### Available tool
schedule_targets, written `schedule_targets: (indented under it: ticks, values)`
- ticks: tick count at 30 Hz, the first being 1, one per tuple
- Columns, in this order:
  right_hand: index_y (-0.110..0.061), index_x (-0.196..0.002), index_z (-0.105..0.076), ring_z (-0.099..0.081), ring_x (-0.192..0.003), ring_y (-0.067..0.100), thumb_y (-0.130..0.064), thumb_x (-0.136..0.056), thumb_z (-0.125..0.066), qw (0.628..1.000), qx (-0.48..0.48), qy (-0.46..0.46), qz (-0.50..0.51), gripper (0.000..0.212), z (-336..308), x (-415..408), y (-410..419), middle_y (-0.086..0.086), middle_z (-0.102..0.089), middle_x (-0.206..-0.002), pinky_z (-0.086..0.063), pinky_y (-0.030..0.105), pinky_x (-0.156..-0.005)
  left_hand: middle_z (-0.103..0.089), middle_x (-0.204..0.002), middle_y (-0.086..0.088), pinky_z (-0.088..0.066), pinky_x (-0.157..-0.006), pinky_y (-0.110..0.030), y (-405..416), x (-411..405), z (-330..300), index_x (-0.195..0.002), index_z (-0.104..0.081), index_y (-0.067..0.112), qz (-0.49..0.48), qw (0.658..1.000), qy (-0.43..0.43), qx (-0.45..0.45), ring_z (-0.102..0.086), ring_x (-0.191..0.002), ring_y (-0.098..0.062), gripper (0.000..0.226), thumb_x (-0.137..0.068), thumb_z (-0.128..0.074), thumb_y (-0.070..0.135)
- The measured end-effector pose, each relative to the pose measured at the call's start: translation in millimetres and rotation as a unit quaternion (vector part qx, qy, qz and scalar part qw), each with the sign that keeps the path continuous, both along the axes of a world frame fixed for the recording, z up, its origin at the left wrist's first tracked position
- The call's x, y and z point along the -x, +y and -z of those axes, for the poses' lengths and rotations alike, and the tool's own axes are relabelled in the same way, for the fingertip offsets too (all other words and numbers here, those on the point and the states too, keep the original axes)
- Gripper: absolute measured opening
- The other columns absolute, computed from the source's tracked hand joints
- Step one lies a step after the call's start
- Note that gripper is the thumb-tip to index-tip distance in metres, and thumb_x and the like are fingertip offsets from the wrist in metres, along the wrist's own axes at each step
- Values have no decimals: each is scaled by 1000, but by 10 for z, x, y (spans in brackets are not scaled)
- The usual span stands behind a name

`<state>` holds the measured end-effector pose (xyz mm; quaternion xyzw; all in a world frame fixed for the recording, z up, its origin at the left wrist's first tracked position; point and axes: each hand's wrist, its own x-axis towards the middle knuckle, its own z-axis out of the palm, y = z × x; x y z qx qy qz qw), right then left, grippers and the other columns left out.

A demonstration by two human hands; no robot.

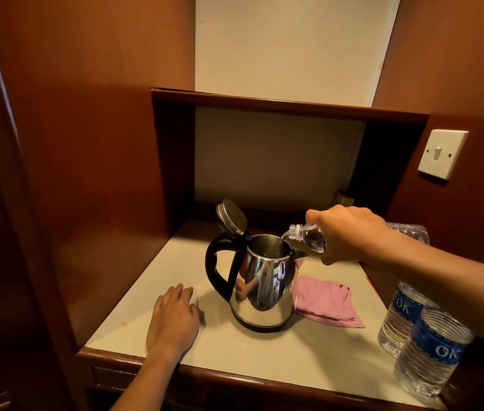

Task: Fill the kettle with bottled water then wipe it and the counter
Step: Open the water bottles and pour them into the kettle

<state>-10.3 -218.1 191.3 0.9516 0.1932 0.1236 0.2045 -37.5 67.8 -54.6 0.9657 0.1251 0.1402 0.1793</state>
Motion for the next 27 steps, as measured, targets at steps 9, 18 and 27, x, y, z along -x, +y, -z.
schedule_targets:
  ticks: [9,18,27]
  values:
    - [-25,-133,-46,-67,-90,24,-41,-73,-84,1000,6,-1,-3,73,-7,-11,7,1,-68,-107,-55,32,-61,-31,-162,0,-16,-124,-36,-4,-6,-6,-152,-36,23,0,1000,-2,0,-22,-150,-18,50,-104,-31,32]
    - [-25,-134,-44,-66,-89,24,-40,-74,-83,1000,10,1,0,74,29,-28,24,1,-68,-106,-58,34,-63,-30,-162,0,-15,-125,-35,-8,0,-6,-153,-36,23,0,1000,-4,3,-21,-151,-17,50,-104,-32,32]
    - [-25,-136,-44,-65,-87,22,-40,-74,-83,1000,17,4,3,74,30,-36,42,0,-68,-107,-56,31,-61,-31,-162,1,-16,-125,-37,6,-18,19,-152,-36,24,1,1000,-2,13,-21,-151,-18,49,-104,-33,34]
